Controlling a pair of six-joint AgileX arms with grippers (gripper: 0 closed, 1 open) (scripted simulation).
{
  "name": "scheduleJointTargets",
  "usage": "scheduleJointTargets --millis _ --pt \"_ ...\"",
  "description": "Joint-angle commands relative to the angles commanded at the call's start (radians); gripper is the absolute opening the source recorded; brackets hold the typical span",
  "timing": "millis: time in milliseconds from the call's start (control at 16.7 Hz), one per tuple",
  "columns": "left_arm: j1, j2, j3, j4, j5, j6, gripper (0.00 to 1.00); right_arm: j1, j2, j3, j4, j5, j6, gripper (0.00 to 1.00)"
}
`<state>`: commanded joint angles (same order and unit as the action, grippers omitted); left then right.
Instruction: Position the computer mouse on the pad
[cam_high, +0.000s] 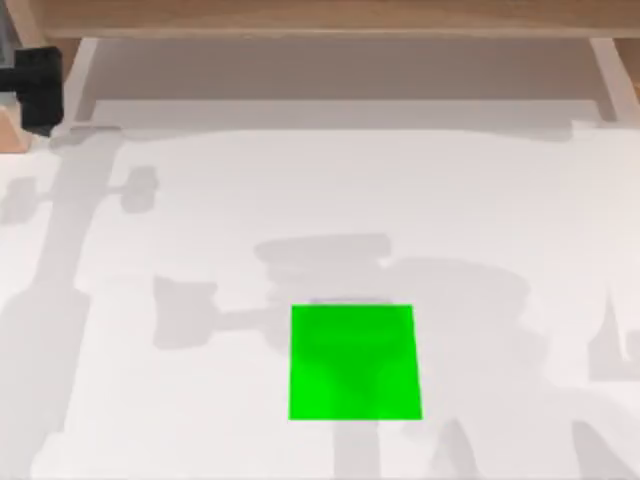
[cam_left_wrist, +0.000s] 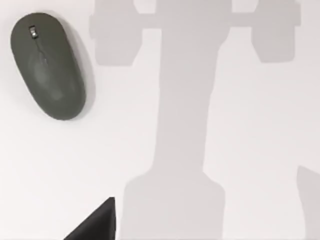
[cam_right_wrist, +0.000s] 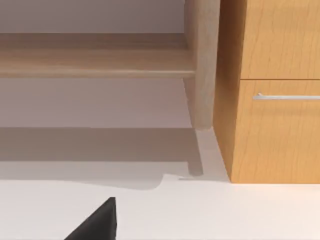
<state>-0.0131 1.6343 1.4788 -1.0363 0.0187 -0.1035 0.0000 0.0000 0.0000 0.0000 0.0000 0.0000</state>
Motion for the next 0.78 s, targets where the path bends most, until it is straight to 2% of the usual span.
scheduleJointTargets --millis 360,780 --pt "0.121 0.452 0.361 -0.226 -0.011 -0.059 1.00 0.000 0.000 0.000 0.000 0.000 0.000 1.00" --pt "0.228 0.664 0.576 -0.289 -0.019 -0.102 1.00 0.000 0.000 0.000 0.000 0.000 0.000 1.00"
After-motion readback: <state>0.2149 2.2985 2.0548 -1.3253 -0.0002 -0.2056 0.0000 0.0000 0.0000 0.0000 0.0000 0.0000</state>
